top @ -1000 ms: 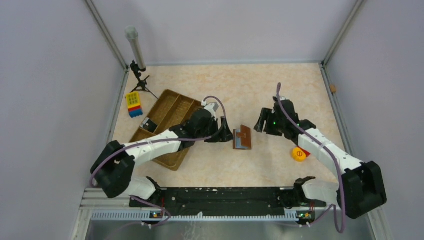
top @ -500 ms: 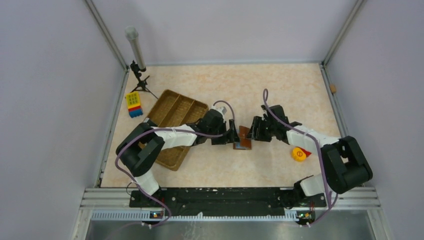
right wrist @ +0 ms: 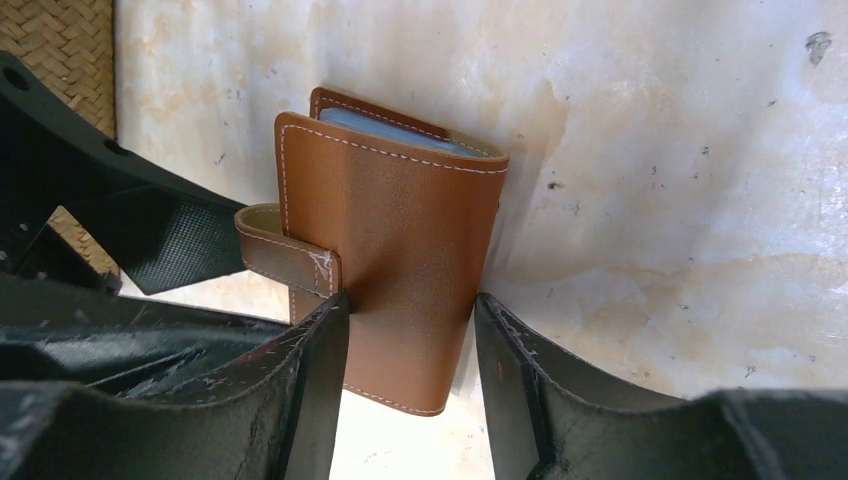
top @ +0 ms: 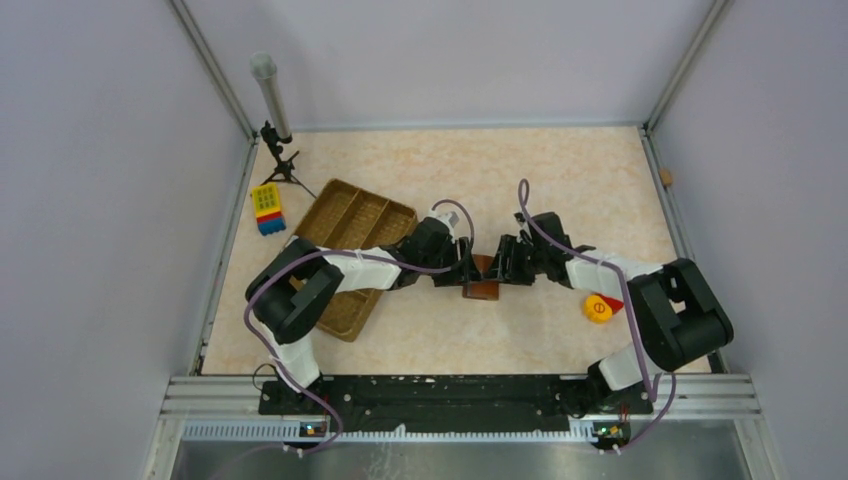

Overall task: Put the credit cards into the card holder
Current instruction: Close the card holder at the center of the board.

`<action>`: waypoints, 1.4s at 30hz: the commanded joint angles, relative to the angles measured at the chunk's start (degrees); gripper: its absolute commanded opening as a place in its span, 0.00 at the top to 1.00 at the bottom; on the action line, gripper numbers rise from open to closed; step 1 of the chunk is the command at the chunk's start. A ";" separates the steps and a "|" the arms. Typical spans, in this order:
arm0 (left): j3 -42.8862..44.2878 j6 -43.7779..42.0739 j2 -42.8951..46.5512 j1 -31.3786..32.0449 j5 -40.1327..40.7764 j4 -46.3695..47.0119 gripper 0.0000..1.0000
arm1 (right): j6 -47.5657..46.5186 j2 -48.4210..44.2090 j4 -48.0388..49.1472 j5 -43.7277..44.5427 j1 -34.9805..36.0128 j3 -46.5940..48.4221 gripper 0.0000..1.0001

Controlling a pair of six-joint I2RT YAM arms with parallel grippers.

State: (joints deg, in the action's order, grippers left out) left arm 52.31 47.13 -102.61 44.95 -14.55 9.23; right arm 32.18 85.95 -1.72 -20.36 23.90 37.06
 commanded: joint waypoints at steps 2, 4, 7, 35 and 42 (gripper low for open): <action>0.58 -1.32 -3.53 -0.12 3.25 -4.13 0.47 | 0.33 -1.01 1.29 0.36 0.01 -1.92 0.49; 0.24 -1.78 -4.07 -0.12 4.41 -5.81 0.53 | 1.03 -2.56 1.35 -0.85 -1.17 -3.75 0.48; -0.98 -1.93 -3.87 -0.12 5.98 -7.01 0.60 | 1.64 -5.17 3.24 -1.58 -2.56 -6.35 0.44; -9.64 0.58 -2.03 -0.12 5.32 1.14 0.86 | 11.95 -2.17 31.85 -6.17 -2.29 -15.35 0.90; -1.01 -4.33 12.02 -0.29 13.28 -14.96 0.38 | 1.50 -13.20 12.61 2.26 -2.06 -7.84 1.00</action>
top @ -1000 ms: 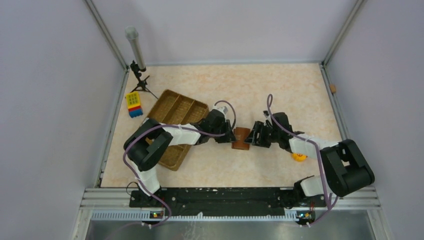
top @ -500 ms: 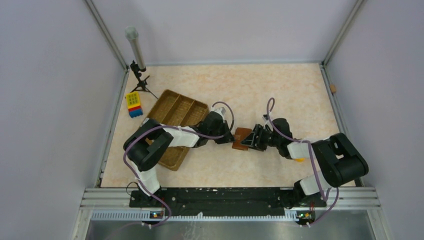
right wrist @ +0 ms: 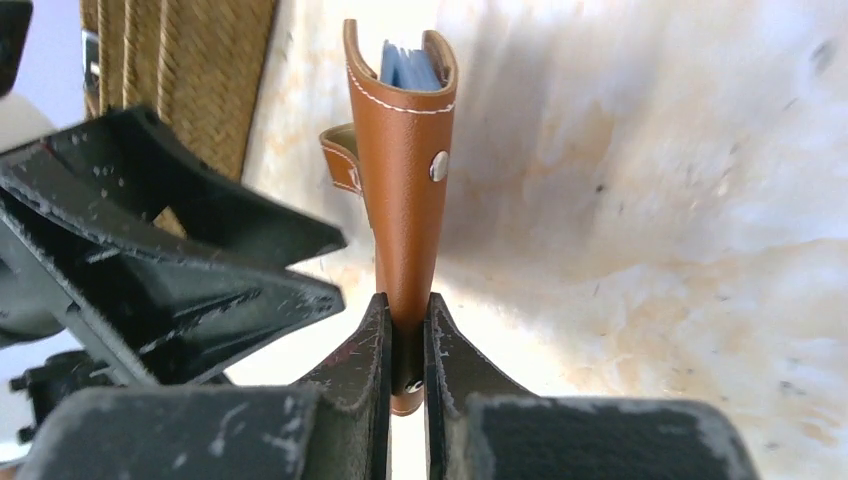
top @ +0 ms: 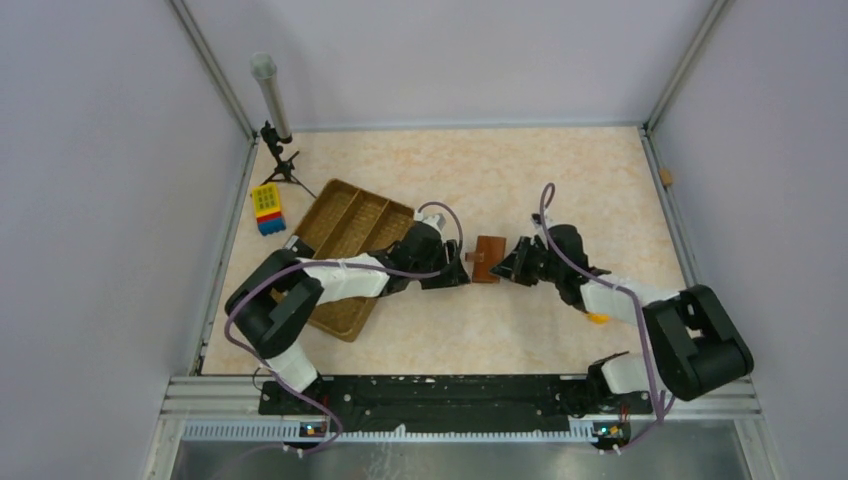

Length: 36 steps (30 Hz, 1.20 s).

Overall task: Put the credit cards into the card holder
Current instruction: Close the card holder at the center of the board.

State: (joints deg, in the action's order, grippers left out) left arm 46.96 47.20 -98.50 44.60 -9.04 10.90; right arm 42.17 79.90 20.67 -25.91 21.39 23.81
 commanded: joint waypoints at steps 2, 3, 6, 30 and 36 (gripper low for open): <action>7.07 -5.05 12.13 0.09 12.38 -20.40 0.34 | -12.01 -10.87 -16.59 12.51 1.69 7.44 1.00; 8.24 -5.22 14.19 0.05 13.73 -21.25 0.33 | -13.17 -12.24 -18.85 15.18 2.68 8.35 1.00; 10.63 -4.43 18.53 -0.03 14.64 -20.19 0.30 | -14.98 -15.30 -24.71 23.64 6.91 11.29 1.00; 4.42 8.48 16.42 0.05 5.48 0.71 0.13 | -16.09 -7.45 -28.86 63.48 40.14 24.60 1.00; 3.09 8.59 14.46 0.05 6.60 0.30 0.25 | -16.69 -3.27 -31.38 69.99 43.82 28.12 1.00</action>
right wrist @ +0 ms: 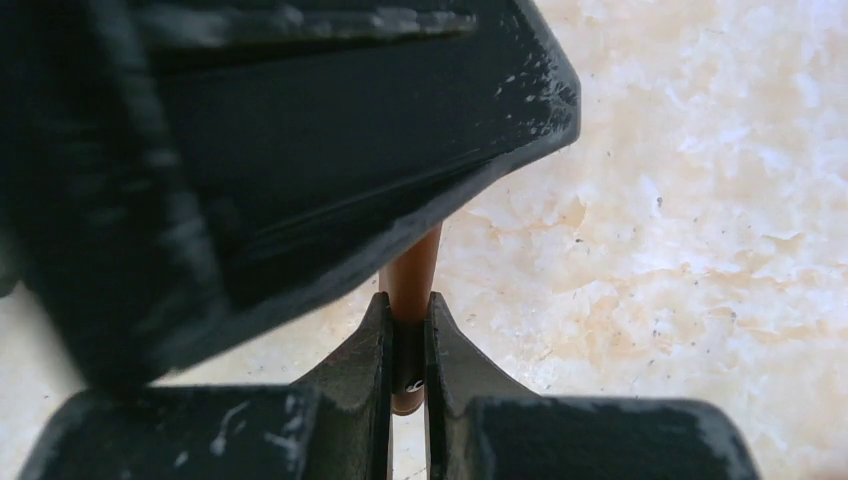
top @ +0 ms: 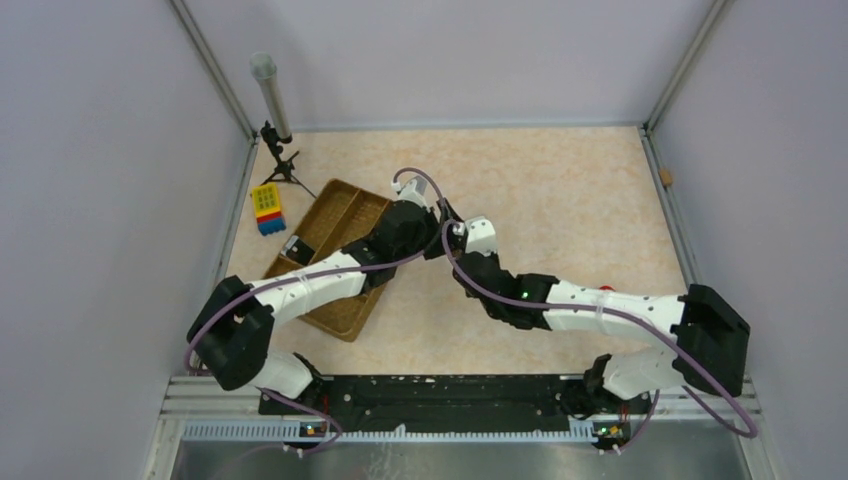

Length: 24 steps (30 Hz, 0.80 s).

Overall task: Put the credit cards into the card holder
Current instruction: Close the card holder at the center of the board.

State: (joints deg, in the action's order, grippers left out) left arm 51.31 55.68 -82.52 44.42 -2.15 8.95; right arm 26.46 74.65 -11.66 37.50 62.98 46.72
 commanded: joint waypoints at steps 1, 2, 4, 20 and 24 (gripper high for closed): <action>-1.37 0.25 -1.77 0.22 -0.51 2.46 0.32 | -0.76 2.92 0.47 7.21 2.65 5.75 1.00; -1.63 0.52 -1.83 0.22 -0.55 2.44 0.40 | -0.35 3.51 -0.15 8.31 2.97 6.19 1.00; -2.43 0.70 -1.48 0.22 -0.53 2.88 0.55 | 0.37 4.64 -1.78 10.00 3.37 7.15 1.00; -16.97 1.14 -5.91 -7.99 -23.59 24.20 1.00 | 1.72 -6.01 -12.57 0.23 -2.17 3.98 0.28; -18.65 -0.63 -9.79 -9.47 -32.05 27.07 1.00 | 1.84 -7.84 -8.95 -16.42 -11.65 -0.73 0.28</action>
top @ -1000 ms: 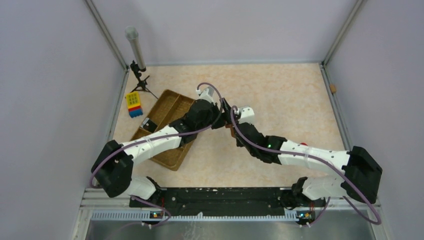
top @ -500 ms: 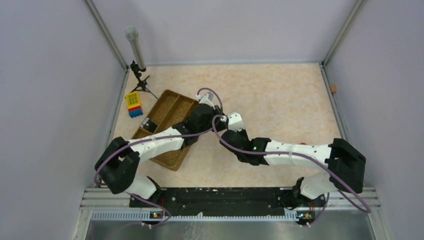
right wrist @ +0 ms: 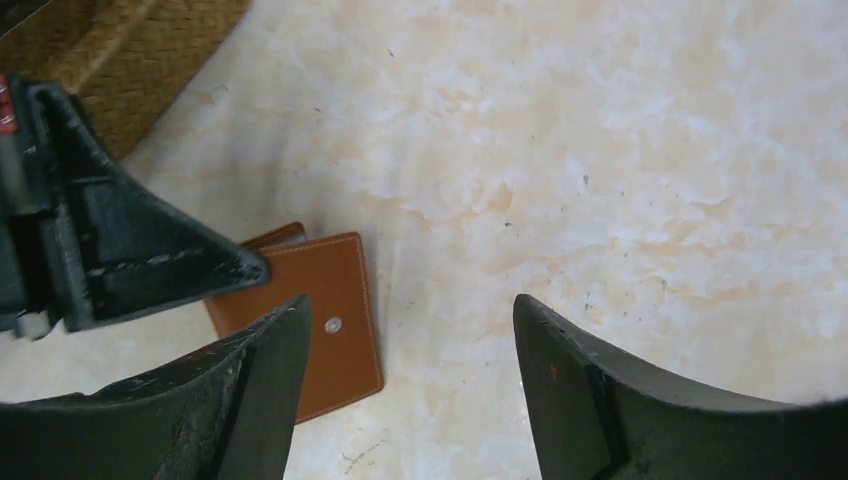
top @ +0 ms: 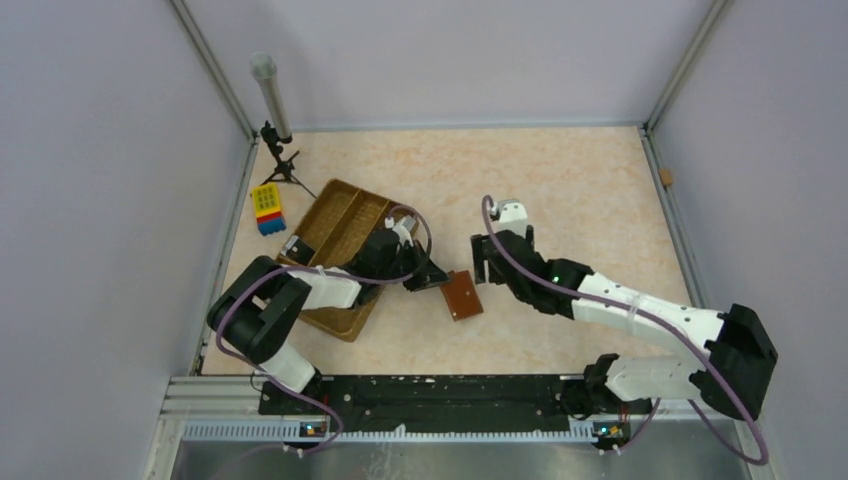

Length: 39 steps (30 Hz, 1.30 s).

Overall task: Put the credit cards into the card holder
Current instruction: Close the card holder at the center of the board.

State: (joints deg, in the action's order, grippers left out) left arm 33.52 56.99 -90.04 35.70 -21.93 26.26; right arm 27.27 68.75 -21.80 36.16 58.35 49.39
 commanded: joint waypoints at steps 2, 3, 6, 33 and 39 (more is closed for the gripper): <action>-1.69 -2.60 -2.62 -0.78 -12.51 8.46 1.00 | 1.25 -2.20 3.68 -21.76 -10.53 -5.42 0.28; -2.23 -3.04 -2.45 -0.85 -11.71 7.62 0.98 | 1.52 -2.13 4.72 -24.02 -11.78 -6.25 0.28; -2.30 -7.18 -0.06 -0.89 -5.21 -2.51 0.69 | 2.07 -1.27 6.65 -28.32 -14.45 -8.12 0.27; -6.38 0.65 3.62 5.96 4.57 -12.17 0.26 | 12.22 12.82 28.20 -48.92 -15.46 -18.31 0.44; -10.44 4.04 0.32 6.05 1.59 2.05 0.31 | 14.27 15.25 31.63 -50.51 -14.51 -18.85 0.57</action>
State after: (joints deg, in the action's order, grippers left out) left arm 27.44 58.61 -85.93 41.47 -20.43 20.95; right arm 39.64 82.06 5.61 -12.38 43.11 31.11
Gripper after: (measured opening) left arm 0.706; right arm 0.456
